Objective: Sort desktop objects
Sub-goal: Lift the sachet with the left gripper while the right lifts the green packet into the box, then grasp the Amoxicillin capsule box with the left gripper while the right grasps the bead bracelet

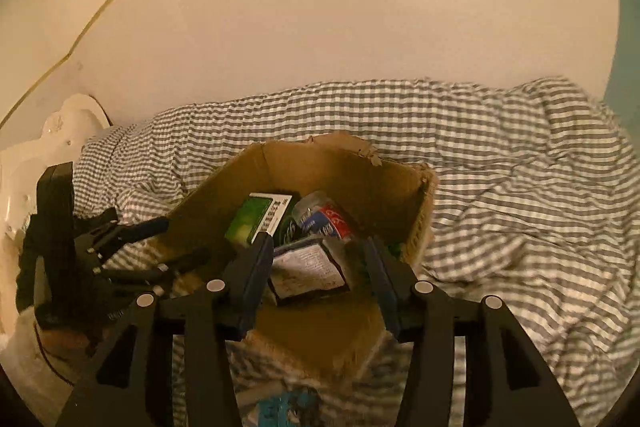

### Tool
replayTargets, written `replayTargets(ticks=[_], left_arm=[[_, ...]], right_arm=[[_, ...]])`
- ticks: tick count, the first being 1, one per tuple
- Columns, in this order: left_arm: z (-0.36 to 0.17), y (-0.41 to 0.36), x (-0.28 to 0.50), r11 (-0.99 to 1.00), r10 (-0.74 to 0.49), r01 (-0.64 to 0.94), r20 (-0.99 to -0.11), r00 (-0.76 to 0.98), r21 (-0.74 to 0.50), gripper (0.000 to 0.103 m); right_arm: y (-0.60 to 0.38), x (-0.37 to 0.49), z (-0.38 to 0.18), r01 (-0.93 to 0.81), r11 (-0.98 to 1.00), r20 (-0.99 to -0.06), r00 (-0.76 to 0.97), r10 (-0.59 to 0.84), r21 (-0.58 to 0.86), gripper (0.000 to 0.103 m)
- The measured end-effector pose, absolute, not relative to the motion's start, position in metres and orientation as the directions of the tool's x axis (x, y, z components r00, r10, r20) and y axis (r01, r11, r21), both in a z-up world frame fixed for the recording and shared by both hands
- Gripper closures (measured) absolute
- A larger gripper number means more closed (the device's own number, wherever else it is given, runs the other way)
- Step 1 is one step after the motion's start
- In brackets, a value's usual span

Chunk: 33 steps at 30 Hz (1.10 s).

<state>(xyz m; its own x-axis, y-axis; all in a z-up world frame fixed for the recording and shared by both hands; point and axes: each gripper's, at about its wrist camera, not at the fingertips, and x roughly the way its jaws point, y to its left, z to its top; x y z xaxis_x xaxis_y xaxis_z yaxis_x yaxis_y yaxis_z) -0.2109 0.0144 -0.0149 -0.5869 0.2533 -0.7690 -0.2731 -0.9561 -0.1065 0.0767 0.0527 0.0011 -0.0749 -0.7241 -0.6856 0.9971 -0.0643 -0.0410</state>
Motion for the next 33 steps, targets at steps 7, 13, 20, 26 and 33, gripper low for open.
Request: replayTargets(ticks=[7, 13, 20, 26, 33], left_arm=[[-0.042, -0.028, -0.145, -0.978, 0.192, -0.179, -0.779, -0.597, -0.104, 0.008], [-0.093, -0.028, -0.106, -0.980, 0.174, -0.172, -0.854, -0.491, -0.101, 0.008], [-0.158, -0.011, -0.068, -0.975, 0.151, -0.205, -0.940, -0.305, -0.090, 0.008], [-0.183, 0.017, -0.066, -0.963, 0.147, -0.257, -0.958, -0.247, -0.081, 0.008], [-0.207, 0.028, -0.074, -0.971, 0.150, -0.215, -0.966, -0.210, -0.104, 0.008]], right_arm=[[0.123, 0.095, -0.017, 0.996, -0.080, -0.676, -0.080, -0.733, -0.031, 0.055], [0.153, 0.096, -0.072, 0.993, -0.114, -0.750, -0.090, -0.655, -0.020, 0.055], [0.148, 0.108, -0.099, 0.994, -0.093, -0.789, -0.108, -0.605, -0.065, 0.055], [0.147, 0.108, -0.112, 0.993, -0.093, -0.805, -0.108, -0.583, -0.066, 0.055], [0.141, 0.114, -0.128, 0.993, -0.077, -0.829, -0.115, -0.548, -0.086, 0.055]])
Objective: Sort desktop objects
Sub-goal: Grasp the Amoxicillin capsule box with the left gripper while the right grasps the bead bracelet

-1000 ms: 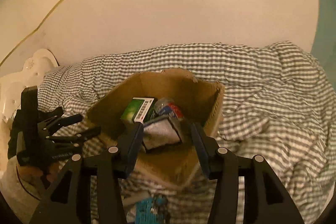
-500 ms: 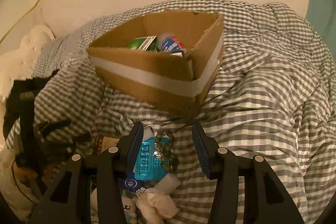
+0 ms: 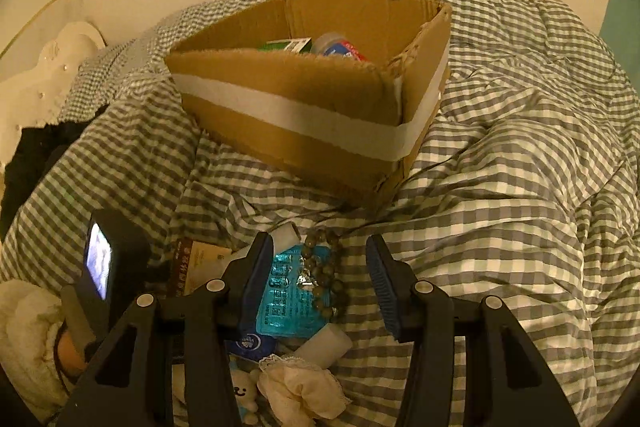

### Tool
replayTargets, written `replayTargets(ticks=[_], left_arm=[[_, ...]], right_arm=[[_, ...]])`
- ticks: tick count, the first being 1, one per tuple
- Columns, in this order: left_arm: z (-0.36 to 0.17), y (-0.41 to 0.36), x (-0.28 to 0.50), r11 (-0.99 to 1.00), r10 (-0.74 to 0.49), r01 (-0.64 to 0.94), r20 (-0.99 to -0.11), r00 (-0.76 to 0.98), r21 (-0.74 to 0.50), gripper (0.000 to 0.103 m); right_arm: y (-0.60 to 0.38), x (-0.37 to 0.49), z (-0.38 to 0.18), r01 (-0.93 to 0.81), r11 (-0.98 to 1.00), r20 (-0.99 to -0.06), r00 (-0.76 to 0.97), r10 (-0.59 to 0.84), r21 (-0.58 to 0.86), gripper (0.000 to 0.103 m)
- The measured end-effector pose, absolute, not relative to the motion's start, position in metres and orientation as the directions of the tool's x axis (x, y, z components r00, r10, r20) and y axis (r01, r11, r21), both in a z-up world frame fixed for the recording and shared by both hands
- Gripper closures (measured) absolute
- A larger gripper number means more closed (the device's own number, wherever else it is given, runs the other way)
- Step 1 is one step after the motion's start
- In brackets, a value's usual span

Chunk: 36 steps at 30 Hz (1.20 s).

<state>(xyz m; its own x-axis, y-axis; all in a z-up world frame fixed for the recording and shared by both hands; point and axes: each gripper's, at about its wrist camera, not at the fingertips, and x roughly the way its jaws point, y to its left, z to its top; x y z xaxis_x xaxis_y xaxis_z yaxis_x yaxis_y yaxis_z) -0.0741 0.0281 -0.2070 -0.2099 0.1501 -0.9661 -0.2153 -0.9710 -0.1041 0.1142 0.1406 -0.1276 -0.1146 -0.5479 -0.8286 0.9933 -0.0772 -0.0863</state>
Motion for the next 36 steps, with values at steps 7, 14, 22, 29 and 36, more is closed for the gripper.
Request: replayTargets(ticks=[7, 14, 22, 29, 36], left_arm=[[-0.198, 0.014, -0.074, -0.967, 0.198, -0.199, -0.963, -0.183, -0.161, 0.019], [-0.166, -0.001, -0.066, -0.967, 0.236, -0.162, -0.938, -0.253, -0.199, 0.027], [-0.175, -0.016, -0.067, -0.964, 0.250, -0.150, -0.945, -0.213, -0.221, 0.050], [-0.187, -0.004, -0.052, -0.954, 0.252, -0.207, -0.953, -0.171, -0.215, 0.065], [-0.166, 0.016, -0.032, -0.953, 0.262, -0.215, -0.938, -0.227, -0.214, 0.072]], right_arm=[[0.129, 0.113, -0.158, 0.992, -0.076, -0.870, -0.127, -0.476, -0.104, 0.055], [0.107, 0.098, -0.212, 0.991, -0.122, -0.935, -0.099, -0.341, -0.061, 0.055], [0.099, 0.073, -0.242, 0.977, -0.215, -0.950, -0.064, -0.305, 0.003, 0.080], [0.114, 0.074, -0.226, 0.975, -0.221, -0.932, -0.072, -0.354, 0.008, 0.092], [0.132, 0.078, -0.193, 0.980, -0.193, -0.896, -0.045, -0.441, 0.046, 0.092]])
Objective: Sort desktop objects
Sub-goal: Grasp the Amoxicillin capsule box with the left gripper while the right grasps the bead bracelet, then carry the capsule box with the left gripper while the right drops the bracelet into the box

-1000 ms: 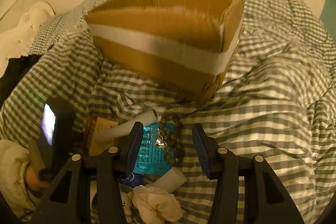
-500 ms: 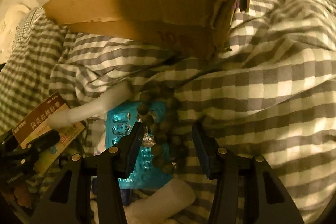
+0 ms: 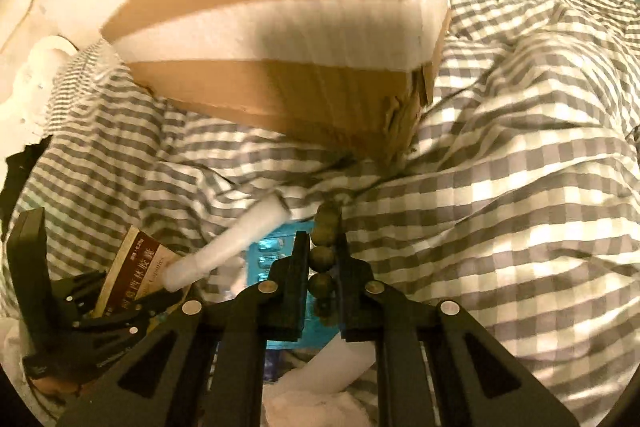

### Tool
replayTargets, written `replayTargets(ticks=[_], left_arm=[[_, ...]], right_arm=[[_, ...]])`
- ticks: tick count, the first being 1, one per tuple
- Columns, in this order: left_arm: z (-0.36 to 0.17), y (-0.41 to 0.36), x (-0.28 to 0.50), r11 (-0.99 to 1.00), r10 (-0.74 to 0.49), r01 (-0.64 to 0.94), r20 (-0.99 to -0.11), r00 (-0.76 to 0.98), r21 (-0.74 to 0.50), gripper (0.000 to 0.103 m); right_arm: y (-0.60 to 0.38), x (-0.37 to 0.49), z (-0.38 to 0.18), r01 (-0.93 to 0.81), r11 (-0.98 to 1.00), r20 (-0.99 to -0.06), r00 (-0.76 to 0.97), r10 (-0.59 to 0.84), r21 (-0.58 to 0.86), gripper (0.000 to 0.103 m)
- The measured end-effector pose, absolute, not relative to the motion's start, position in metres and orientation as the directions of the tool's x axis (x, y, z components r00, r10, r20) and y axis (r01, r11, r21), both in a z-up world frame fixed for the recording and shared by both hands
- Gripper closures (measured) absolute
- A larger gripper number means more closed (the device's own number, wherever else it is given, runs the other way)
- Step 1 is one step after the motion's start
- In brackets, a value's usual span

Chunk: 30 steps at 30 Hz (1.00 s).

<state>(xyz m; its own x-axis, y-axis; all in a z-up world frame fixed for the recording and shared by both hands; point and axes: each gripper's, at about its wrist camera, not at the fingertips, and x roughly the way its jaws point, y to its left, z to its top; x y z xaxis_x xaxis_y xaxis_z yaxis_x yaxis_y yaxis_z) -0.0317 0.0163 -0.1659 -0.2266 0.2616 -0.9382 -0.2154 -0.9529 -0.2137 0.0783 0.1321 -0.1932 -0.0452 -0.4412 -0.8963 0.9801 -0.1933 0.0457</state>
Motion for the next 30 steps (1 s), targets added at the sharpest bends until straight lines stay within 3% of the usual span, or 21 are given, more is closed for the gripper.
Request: replayTargets(ticks=[12, 21, 30], left_arm=[[-0.111, -0.041, -0.036, -0.965, 0.263, -0.117, -0.882, -0.391, -0.236, 0.074], [-0.038, -0.029, -0.067, -0.917, 0.399, -0.234, -0.785, -0.474, -0.324, 0.074], [0.016, -0.004, -0.139, -0.921, 0.383, -0.302, -0.721, -0.577, -0.247, 0.074]], right_arm=[[0.138, 0.111, -0.138, 0.995, -0.082, -0.826, 0.000, -0.563, 0.056, 0.092], [0.140, 0.134, -0.053, 0.998, 0.042, -0.712, 0.064, -0.699, 0.048, 0.092], [0.105, 0.130, -0.002, 0.996, 0.083, -0.648, 0.076, -0.757, 0.020, 0.092]])
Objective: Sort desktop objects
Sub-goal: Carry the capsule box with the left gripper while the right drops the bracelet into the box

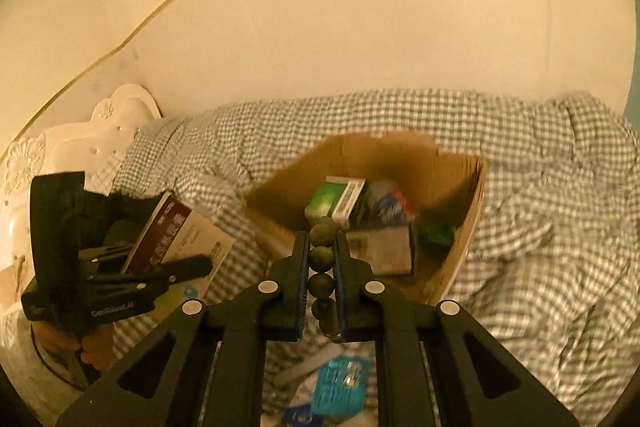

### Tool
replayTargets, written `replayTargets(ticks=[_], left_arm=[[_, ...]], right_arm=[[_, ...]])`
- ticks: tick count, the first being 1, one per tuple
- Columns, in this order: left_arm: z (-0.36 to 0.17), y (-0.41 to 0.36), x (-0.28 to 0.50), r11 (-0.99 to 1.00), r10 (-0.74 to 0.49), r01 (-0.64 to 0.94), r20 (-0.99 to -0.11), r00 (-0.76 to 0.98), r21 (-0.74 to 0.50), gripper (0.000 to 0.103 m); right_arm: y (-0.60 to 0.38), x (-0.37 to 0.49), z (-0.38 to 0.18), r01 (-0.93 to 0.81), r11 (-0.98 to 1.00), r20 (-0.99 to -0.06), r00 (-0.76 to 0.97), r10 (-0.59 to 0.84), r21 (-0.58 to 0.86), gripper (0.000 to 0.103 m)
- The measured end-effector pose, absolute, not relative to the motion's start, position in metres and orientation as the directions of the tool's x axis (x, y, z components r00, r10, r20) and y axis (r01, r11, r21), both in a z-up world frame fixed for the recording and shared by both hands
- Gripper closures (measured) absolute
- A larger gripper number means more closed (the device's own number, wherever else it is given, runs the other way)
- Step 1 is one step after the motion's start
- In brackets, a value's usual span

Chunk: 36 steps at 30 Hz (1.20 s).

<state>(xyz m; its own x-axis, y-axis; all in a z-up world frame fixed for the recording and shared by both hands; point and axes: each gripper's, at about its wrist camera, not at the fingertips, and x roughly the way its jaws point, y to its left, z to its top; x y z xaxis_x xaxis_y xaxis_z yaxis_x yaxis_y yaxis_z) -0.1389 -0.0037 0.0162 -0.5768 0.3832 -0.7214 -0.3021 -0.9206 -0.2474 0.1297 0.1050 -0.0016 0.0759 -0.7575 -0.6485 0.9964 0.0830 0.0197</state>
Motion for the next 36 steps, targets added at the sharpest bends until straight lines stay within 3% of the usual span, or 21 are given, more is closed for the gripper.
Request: replayTargets(ticks=[6, 13, 17, 18, 21, 22, 29, 36], left_arm=[[-0.004, 0.018, -0.209, -0.922, 0.374, -0.314, -0.725, -0.578, -0.225, 0.074], [-0.050, 0.038, -0.264, -0.930, 0.345, -0.309, -0.753, -0.561, -0.196, 0.074], [-0.061, 0.048, -0.271, -0.931, 0.338, -0.312, -0.769, -0.542, -0.190, 0.072], [-0.063, 0.049, -0.270, -0.933, 0.334, -0.308, -0.771, -0.541, -0.188, 0.068], [-0.056, 0.050, -0.260, -0.943, 0.303, -0.296, -0.769, -0.564, -0.155, 0.030], [-0.047, 0.050, -0.253, -0.950, 0.283, -0.280, -0.757, -0.589, -0.137, 0.023], [-0.009, 0.024, -0.204, -0.968, 0.243, -0.216, -0.719, -0.651, -0.131, 0.021], [-0.034, -0.003, -0.131, -0.973, 0.219, -0.195, -0.744, -0.632, -0.121, 0.021]], right_arm=[[0.059, 0.113, 0.005, 0.997, 0.073, -0.654, 0.053, -0.754, -0.004, 0.092], [-0.004, 0.092, -0.039, 1.000, 0.008, -0.737, -0.008, -0.676, -0.018, 0.092], [-0.019, 0.077, -0.050, 0.999, -0.042, -0.741, -0.023, -0.671, 0.007, 0.090], [-0.019, 0.074, -0.050, 0.999, -0.047, -0.740, -0.016, -0.672, 0.021, 0.090], [-0.011, 0.073, -0.044, 0.998, -0.054, -0.731, -0.024, -0.682, 0.018, 0.069], [-0.008, 0.073, -0.041, 0.998, -0.056, -0.724, -0.031, -0.689, 0.011, 0.064], [0.038, 0.090, -0.018, 0.998, -0.053, -0.686, -0.054, -0.725, -0.022, 0.063], [0.112, 0.097, -0.026, 0.997, -0.070, -0.672, -0.068, -0.738, -0.024, 0.063]])
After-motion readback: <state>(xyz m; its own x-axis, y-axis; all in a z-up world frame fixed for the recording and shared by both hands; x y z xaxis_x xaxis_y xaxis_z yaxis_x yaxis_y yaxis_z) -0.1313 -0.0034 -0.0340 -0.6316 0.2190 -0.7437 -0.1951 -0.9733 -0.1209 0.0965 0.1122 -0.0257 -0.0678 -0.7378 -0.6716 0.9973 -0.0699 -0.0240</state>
